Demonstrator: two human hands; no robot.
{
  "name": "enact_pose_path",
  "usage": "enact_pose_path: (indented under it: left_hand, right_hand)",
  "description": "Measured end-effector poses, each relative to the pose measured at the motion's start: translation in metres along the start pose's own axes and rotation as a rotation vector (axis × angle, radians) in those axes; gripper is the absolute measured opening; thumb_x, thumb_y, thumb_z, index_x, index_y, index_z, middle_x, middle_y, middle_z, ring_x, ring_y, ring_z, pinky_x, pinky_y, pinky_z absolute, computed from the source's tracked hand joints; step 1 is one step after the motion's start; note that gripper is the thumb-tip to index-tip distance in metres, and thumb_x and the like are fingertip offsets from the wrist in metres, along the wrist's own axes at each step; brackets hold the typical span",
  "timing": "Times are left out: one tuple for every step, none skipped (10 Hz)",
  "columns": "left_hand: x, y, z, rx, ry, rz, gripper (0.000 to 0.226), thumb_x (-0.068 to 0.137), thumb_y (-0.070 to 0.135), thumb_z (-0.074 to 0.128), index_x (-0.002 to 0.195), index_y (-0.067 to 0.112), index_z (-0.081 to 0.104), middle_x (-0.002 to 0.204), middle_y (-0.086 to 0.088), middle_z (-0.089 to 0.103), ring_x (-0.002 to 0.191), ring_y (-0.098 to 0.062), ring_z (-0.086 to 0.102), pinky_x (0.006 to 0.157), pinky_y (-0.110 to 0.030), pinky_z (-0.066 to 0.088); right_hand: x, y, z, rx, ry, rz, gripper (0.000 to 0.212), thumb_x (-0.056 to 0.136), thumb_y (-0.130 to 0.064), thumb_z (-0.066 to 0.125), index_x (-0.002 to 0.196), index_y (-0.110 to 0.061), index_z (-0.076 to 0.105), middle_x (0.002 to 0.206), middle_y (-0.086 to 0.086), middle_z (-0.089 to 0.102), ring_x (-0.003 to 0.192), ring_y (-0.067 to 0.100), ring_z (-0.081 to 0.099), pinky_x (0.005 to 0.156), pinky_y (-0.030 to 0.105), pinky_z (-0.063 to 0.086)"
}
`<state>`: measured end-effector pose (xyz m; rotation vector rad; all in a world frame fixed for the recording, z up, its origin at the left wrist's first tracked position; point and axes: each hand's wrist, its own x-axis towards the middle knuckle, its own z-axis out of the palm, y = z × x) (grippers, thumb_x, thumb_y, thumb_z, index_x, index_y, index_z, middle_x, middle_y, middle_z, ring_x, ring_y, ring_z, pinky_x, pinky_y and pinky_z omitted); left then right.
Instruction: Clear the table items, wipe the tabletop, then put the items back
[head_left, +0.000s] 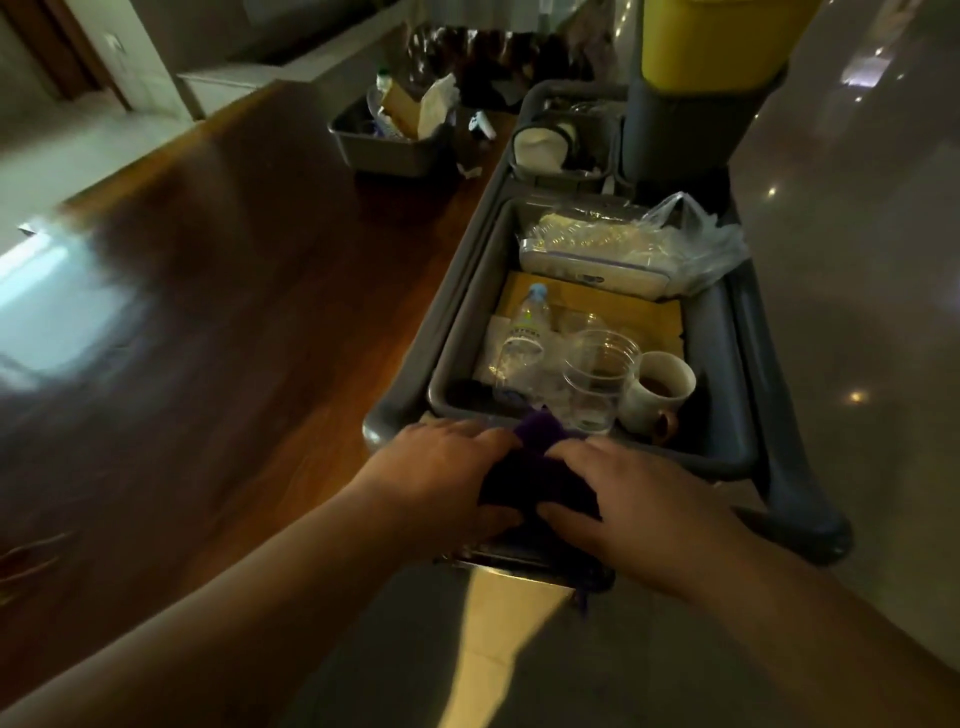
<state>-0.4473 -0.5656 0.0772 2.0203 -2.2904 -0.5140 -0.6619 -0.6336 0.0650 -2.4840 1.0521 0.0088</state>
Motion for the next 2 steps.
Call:
enact_pose_path:
  left_hand:
    - [-0.015,-0.007,-0.012,-0.022,0.092,-0.048,0.064,0.085,0.067,0.062,0.141,0.045,0.042,0.140,0.011,0.056,0.130,-0.015,0.049,0.103,-0.040,0.044]
    - [-0.047,-0.022,-0.036,-0.035,0.164,-0.138,0.079,0.080,0.081,0.054,0.148,0.049,0.029,0.154,0.014,0.040,0.140,-0.015,0.037,0.108,-0.042,0.037]
  right_hand:
    - [0.008,-0.011,-0.012,-0.041,0.056,-0.030,0.056,0.084,-0.074,0.049,0.131,-0.045,0.045,0.116,-0.020,0.053,0.103,0.003,0.050,0.081,0.034,0.050]
    - [0.014,-0.033,-0.038,-0.059,0.114,-0.065,0.071,0.079,-0.082,0.044,0.139,-0.046,0.038,0.126,-0.023,0.044,0.115,0.002,0.041,0.086,0.032,0.045]
